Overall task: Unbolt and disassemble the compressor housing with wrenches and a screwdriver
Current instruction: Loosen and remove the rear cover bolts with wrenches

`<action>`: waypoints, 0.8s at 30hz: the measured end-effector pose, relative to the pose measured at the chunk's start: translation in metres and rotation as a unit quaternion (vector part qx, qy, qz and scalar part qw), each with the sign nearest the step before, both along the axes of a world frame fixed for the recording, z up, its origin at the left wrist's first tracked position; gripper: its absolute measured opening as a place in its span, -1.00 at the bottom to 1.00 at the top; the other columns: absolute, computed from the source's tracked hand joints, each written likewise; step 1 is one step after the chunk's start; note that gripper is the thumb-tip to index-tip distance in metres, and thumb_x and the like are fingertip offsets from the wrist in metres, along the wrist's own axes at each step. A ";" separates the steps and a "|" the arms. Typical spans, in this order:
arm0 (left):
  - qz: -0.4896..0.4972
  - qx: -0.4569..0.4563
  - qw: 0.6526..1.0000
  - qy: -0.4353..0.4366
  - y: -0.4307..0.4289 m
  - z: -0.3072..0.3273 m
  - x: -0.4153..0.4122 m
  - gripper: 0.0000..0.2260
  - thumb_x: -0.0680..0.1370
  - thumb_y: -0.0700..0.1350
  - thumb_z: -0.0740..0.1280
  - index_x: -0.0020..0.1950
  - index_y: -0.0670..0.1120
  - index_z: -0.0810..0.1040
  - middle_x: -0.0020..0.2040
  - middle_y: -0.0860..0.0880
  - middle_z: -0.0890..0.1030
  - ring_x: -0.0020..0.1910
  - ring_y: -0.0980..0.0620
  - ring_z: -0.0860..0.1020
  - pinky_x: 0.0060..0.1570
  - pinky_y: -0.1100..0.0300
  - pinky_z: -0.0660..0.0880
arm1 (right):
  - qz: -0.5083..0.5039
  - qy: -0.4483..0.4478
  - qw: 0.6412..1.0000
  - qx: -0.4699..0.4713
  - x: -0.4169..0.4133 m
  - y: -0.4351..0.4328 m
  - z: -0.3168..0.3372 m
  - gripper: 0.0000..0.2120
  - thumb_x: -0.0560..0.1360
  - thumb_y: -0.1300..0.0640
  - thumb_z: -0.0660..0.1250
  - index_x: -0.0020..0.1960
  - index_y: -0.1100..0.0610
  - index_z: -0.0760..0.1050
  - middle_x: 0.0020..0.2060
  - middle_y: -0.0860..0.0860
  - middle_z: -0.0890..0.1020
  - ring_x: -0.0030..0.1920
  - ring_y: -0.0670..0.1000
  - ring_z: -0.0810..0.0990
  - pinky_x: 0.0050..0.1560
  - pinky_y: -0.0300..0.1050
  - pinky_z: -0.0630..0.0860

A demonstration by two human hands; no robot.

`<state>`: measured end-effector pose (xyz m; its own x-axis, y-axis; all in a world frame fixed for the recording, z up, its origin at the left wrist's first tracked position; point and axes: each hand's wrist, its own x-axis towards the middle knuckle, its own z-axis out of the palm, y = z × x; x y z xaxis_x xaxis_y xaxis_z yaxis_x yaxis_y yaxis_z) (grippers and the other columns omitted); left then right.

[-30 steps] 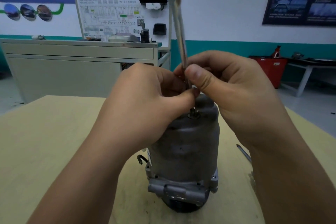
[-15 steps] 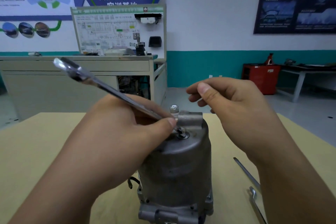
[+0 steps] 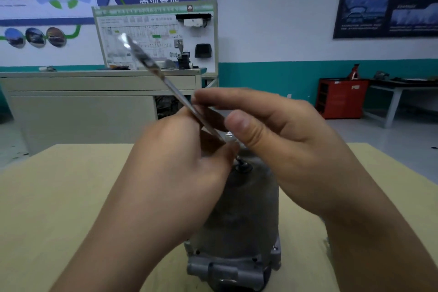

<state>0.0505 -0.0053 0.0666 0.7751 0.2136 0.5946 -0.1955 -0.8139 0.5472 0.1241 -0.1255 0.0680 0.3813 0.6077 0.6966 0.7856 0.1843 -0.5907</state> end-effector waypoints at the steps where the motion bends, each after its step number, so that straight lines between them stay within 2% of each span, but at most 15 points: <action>1: 0.001 0.005 1.000 -0.005 -0.001 0.001 0.001 -0.76 0.32 0.10 0.25 -0.09 0.08 0.57 -0.22 0.17 0.65 -0.16 0.28 0.57 -0.22 0.33 0.49 | 0.023 0.010 1.000 0.006 -0.002 0.004 0.004 -0.75 0.52 0.21 0.26 0.15 0.02 0.54 -0.05 -0.14 0.65 0.01 -0.29 0.58 -0.03 -0.43 0.47; 3: 0.001 0.010 1.000 -0.001 -0.001 0.001 0.005 -0.73 0.35 0.07 0.26 -0.02 0.04 0.59 -0.16 0.10 0.67 -0.10 0.18 0.60 -0.13 0.21 0.51 | 0.049 0.043 0.998 0.004 -0.004 0.010 0.016 -0.75 0.50 0.34 0.28 0.04 0.03 0.54 -0.16 -0.12 0.64 -0.11 -0.28 0.60 -0.12 -0.45 0.48; 4: -0.003 0.017 1.000 0.008 0.000 0.001 0.007 -0.73 0.38 0.05 0.28 0.02 0.01 0.59 -0.12 0.07 0.67 -0.04 0.10 0.61 -0.07 0.09 0.52 | 0.055 0.047 0.997 -0.011 -0.003 0.011 0.023 -0.75 0.49 0.35 0.29 0.02 0.03 0.54 -0.15 -0.08 0.65 -0.09 -0.24 0.61 -0.10 -0.42 0.50; 6: -0.015 0.035 0.999 0.025 0.001 0.003 0.010 -0.77 0.44 -0.02 0.32 0.05 -0.04 0.60 -0.06 0.01 0.67 0.02 0.00 0.61 -0.03 0.02 0.51 | 0.046 0.022 0.996 -0.068 0.001 0.009 0.034 -0.77 0.49 0.33 0.30 0.03 0.04 0.55 -0.07 -0.02 0.67 0.00 -0.15 0.62 0.02 -0.29 0.54; 8: -0.023 0.064 0.997 0.024 0.000 0.006 0.015 -0.86 0.49 -0.07 0.33 0.00 -0.09 0.58 -0.05 -0.01 0.66 -0.02 -0.02 0.59 -0.08 0.10 0.49 | 0.026 -0.015 0.993 -0.112 0.002 0.006 0.040 -0.82 0.48 0.30 0.32 -0.02 0.06 0.58 -0.08 -0.01 0.67 0.01 -0.10 0.62 0.07 -0.22 0.55; 10: -0.016 0.113 0.993 0.022 -0.001 0.010 0.020 -0.93 0.51 -0.08 0.32 -0.06 -0.06 0.53 -0.04 -0.01 0.64 -0.07 -0.01 0.56 -0.30 0.28 0.38 | 0.006 -0.025 0.994 -0.110 0.004 0.004 0.044 -0.88 0.47 0.29 0.34 -0.08 0.10 0.58 -0.13 0.02 0.66 -0.03 -0.05 0.62 0.05 -0.15 0.56; 12: -0.017 0.138 0.990 0.029 0.000 0.013 0.023 -0.86 0.52 -0.04 0.31 0.01 -0.06 0.56 -0.05 -0.01 0.64 -0.09 0.03 0.55 -0.28 0.32 0.35 | 0.000 -0.005 0.996 -0.090 0.004 0.003 0.046 -0.87 0.46 0.31 0.35 -0.13 0.10 0.58 -0.19 0.00 0.66 -0.10 -0.07 0.62 -0.01 -0.17 0.57; 16: -0.039 0.102 0.994 0.032 0.006 0.010 0.026 -0.80 0.47 0.04 0.34 0.01 -0.02 0.62 -0.06 0.06 0.67 -0.05 0.09 0.59 -0.16 0.23 0.41 | -0.026 -0.021 0.996 -0.081 0.003 0.002 0.045 -0.86 0.44 0.29 0.37 -0.14 0.07 0.61 -0.24 -0.02 0.67 -0.16 -0.12 0.62 -0.08 -0.28 0.56; 19: -0.092 0.013 0.994 0.053 0.014 0.003 0.029 -0.79 0.38 0.11 0.35 -0.02 0.11 0.62 -0.09 0.20 0.66 -0.06 0.30 0.57 -0.12 0.45 0.44 | -0.034 -0.016 0.998 -0.056 0.003 0.001 0.042 -0.85 0.44 0.29 0.37 -0.16 0.05 0.60 -0.30 -0.07 0.66 -0.21 -0.16 0.62 -0.12 -0.31 0.55; 20: -0.113 -0.014 0.991 0.065 0.017 0.000 0.031 -0.74 0.34 0.13 0.37 0.01 0.16 0.58 -0.06 0.23 0.65 -0.02 0.36 0.54 -0.08 0.48 0.44 | -0.039 -0.014 0.998 -0.040 0.004 0.000 0.041 -0.84 0.44 0.29 0.37 -0.16 0.04 0.59 -0.31 -0.08 0.66 -0.21 -0.18 0.62 -0.13 -0.31 0.55; 22: -0.132 -0.030 0.986 0.101 0.024 -0.007 0.032 -0.50 0.26 0.19 0.40 0.19 0.23 0.46 0.11 0.27 0.57 0.10 0.39 0.47 0.09 0.39 0.43 | -0.061 -0.020 0.998 -0.014 0.006 -0.002 0.040 -0.83 0.44 0.26 0.37 -0.17 -0.01 0.57 -0.29 -0.10 0.66 -0.20 -0.19 0.63 -0.13 -0.34 0.54; 24: -0.120 0.005 0.983 0.139 0.027 -0.014 0.032 -0.30 0.22 0.29 0.38 0.35 0.30 0.30 0.29 0.28 0.41 0.20 0.37 0.34 0.17 0.36 0.35 | -0.067 -0.010 0.998 0.012 0.008 -0.004 0.039 -0.90 0.40 0.17 0.37 -0.17 -0.03 0.56 -0.29 -0.12 0.67 -0.21 -0.19 0.63 -0.16 -0.36 0.53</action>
<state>0.0830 0.0217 0.0530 0.9354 -0.0009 0.3535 -0.2268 -0.7684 0.5984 0.1324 -0.1297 0.1074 0.4446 0.5345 0.7188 0.8154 0.0906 -0.5717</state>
